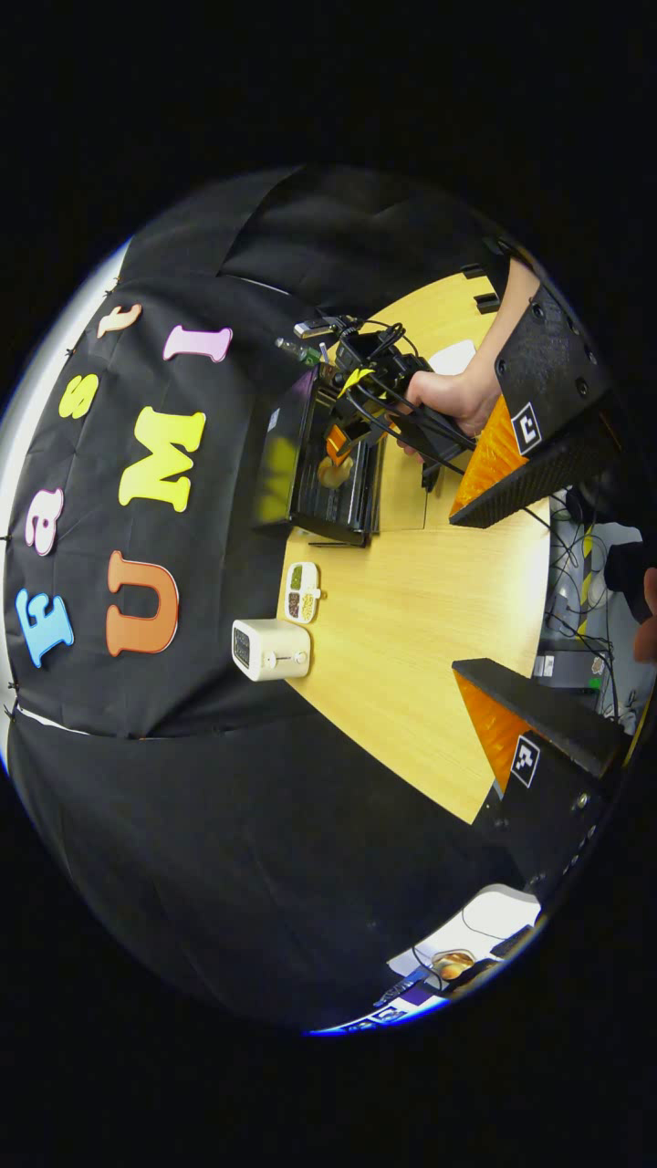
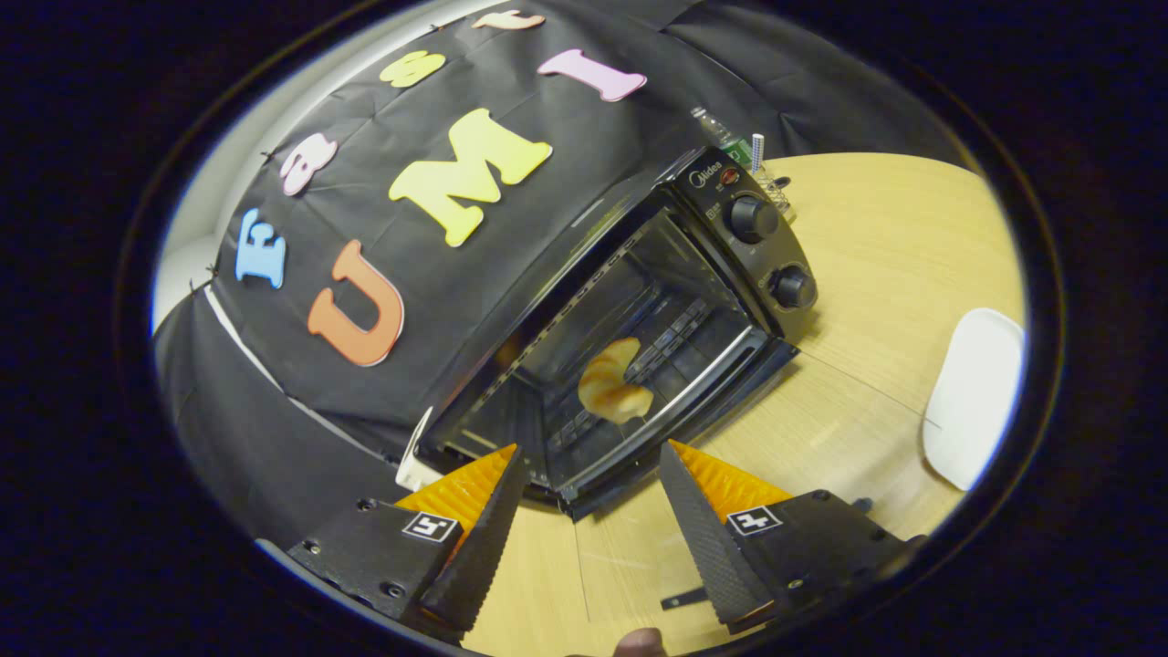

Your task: Open the electric oven with the left hand, put the food in, and close the electric oven.

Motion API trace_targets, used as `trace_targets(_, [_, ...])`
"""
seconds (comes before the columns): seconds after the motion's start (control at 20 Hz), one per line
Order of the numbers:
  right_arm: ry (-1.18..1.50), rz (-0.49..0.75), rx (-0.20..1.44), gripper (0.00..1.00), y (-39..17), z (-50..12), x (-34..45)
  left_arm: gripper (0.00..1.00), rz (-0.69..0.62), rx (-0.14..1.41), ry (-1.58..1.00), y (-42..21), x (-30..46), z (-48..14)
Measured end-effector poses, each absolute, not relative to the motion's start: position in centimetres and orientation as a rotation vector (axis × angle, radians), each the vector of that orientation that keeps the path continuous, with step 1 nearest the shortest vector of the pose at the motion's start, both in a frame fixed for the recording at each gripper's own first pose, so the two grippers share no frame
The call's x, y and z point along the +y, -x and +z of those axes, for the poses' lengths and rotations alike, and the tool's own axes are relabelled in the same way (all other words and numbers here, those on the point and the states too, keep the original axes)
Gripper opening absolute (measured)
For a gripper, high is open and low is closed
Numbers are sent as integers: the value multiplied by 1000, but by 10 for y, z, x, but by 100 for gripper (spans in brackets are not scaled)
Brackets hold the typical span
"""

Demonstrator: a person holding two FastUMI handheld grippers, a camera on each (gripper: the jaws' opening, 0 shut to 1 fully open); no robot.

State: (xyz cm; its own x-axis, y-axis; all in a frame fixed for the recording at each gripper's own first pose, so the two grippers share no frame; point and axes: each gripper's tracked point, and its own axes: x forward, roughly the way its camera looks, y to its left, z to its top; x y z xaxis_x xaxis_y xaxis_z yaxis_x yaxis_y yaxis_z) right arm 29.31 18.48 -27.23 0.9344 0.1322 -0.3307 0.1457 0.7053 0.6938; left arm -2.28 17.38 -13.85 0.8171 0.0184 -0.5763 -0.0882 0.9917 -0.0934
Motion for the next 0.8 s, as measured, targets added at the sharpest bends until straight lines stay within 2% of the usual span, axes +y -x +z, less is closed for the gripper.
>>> trace_targets(0.25, [-617, 103, 411, 88, -223, -249, 181, 94, 14, 618, 156, 24, 150, -158])
trace_targets(0.3, [-579, 126, 422, 95, -209, -246, 179, 94, 5, 617, 161, 21, 144, -162])
trace_targets(0.4, [-475, 167, 440, 93, -180, -242, 171, 94, -16, 613, 163, 15, 135, -169])
trace_targets(0.8, [-110, 131, 404, 96, -93, -202, 83, 94, -104, 623, 157, -20, 77, -208])
